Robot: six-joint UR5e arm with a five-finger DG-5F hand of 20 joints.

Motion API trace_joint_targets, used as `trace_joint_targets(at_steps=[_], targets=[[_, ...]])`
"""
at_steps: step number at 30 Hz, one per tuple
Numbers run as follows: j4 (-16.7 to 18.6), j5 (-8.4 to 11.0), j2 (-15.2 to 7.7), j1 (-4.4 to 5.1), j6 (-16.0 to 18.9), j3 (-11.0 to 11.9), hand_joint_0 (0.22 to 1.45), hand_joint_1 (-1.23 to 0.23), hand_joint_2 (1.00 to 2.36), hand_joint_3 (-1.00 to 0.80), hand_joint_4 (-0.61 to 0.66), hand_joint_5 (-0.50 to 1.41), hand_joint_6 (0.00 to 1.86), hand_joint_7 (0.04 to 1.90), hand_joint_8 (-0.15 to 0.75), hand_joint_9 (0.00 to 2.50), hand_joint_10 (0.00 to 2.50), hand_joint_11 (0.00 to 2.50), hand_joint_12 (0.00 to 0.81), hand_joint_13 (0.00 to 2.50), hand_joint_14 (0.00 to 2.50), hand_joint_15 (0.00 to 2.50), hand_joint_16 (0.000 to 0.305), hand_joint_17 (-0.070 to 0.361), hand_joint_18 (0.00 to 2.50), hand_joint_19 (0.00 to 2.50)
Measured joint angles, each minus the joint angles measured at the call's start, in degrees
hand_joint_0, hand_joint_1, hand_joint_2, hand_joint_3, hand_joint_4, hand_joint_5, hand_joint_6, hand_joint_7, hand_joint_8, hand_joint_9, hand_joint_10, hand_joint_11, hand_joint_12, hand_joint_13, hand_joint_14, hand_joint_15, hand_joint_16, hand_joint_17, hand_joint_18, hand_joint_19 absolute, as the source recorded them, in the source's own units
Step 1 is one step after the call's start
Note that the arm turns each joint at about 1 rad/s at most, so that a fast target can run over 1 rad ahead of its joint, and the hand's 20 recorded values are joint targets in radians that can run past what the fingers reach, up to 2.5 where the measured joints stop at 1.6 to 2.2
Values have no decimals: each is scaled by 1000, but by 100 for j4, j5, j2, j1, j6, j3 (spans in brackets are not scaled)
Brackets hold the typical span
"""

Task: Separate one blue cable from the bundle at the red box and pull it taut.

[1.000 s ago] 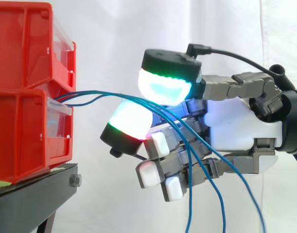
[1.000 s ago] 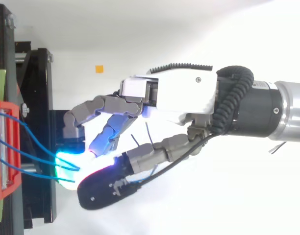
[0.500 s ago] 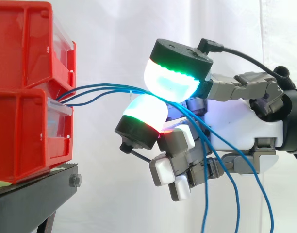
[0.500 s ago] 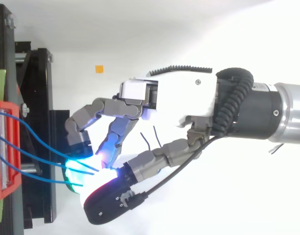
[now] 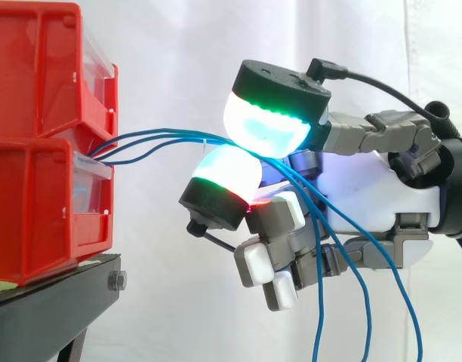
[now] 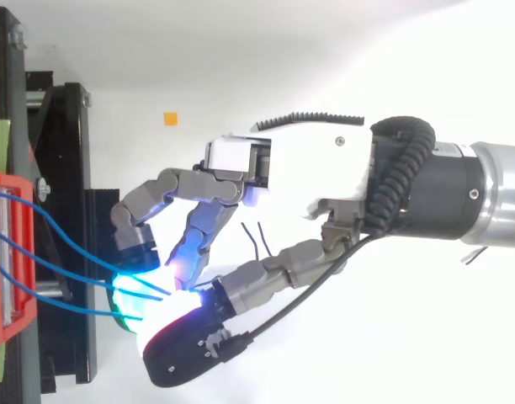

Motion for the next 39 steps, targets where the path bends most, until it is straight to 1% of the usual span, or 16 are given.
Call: trace_joint_targets(at_steps=[8, 13, 15, 17, 21, 23, 24, 25, 27, 29, 32, 34, 35, 36, 38, 39], targets=[[-2, 2, 0, -1, 16, -1, 725, -808, 1014, -358, 74, -180, 900, 1499, 330, 1073, 29, 880, 365, 1052, 20, 534, 46, 104, 846, 716], [-13, 8, 0, -1, 17, 0, 743, -812, 1008, -431, 52, -188, 904, 1471, 325, 1061, 28, 879, 357, 1055, 22, 546, 45, 102, 842, 709], [-22, 6, 0, -3, 17, -1, 755, -857, 1000, -498, 60, -191, 905, 1475, 324, 1054, 28, 886, 357, 1057, 21, 549, 45, 101, 843, 707], [-36, 4, 0, -11, 17, -1, 767, -888, 1000, -500, 76, -192, 904, 1502, 323, 1053, 29, 889, 356, 1057, 22, 547, 45, 101, 844, 700], [-75, -3, 4, -31, 17, 0, 798, -926, 1000, -500, 107, -194, 907, 1477, 313, 1042, 29, 902, 352, 1058, 21, 550, 44, 99, 844, 692], [-88, -6, 3, -34, 17, 0, 775, -945, 1000, -500, 146, -193, 907, 1427, 310, 1040, 30, 904, 351, 1057, 21, 556, 44, 99, 851, 682], [-91, -7, 4, -34, 17, 0, 667, -965, 1000, -500, 172, -190, 906, 1384, 306, 1044, 29, 897, 346, 1056, 22, 568, 44, 99, 846, 689], [-93, -6, 4, -34, 17, 0, 577, -939, 1000, -500, 185, -188, 900, 1334, 310, 1046, 30, 893, 353, 1051, 21, 562, 44, 100, 850, 696], [-96, -4, 5, -34, 17, 0, 485, -835, 1000, -500, 229, -178, 864, 1262, 333, 1065, 25, 841, 378, 1062, 20, 545, 50, 112, 870, 698], [-97, -2, 3, -35, 17, 0, 465, -769, 1000, -500, 244, -167, 849, 1224, 343, 1070, 27, 810, 387, 1069, 19, 527, 52, 117, 886, 687], [-98, 0, 4, -37, 17, 0, 466, -637, 1000, -500, 248, -133, 797, 1252, 348, 1088, 26, 754, 393, 1069, 20, 512, 52, 118, 886, 686], [-101, -2, 5, -40, 17, 2, 503, -556, 1000, -500, 236, -120, 776, 1274, 339, 1096, 27, 755, 376, 1063, 19, 517, 50, 112, 865, 701], [-103, -3, 5, -42, 17, 2, 557, -499, 1000, -500, 216, -113, 765, 1302, 329, 1107, 26, 753, 364, 1057, 20, 535, 47, 105, 838, 730], [-104, -4, 6, -42, 17, 2, 603, -483, 1000, -500, 201, -112, 767, 1332, 322, 1125, 28, 766, 358, 1065, 21, 538, 45, 102, 831, 739], [-105, -4, 5, -43, 17, 5, 618, -503, 1001, -492, 199, -113, 776, 1332, 327, 1137, 29, 783, 358, 1068, 22, 545, 45, 102, 831, 741], [-106, -5, 5, -43, 17, 6, 616, -522, 1008, -421, 201, -114, 777, 1360, 324, 1137, 28, 782, 360, 1068, 22, 548, 45, 102, 830, 750]])
